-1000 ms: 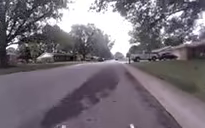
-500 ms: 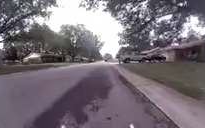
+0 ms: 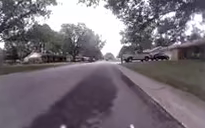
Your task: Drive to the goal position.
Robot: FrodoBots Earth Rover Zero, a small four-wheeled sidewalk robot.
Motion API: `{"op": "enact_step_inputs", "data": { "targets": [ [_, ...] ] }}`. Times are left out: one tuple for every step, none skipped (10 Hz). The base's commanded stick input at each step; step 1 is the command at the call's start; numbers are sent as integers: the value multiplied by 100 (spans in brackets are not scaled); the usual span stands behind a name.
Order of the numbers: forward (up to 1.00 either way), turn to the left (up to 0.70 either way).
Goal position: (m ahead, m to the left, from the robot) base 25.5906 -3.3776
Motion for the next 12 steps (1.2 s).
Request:
{"op": "enact_step_inputs", "data": {
  "targets": [
    [100,0],
    [100,0],
    [100,0],
    [100,0],
    [100,0],
    [100,0],
    [100,0],
    [100,0],
    [100,0],
    [100,0],
    [100,-7],
    [100,-32]
  ]
}}
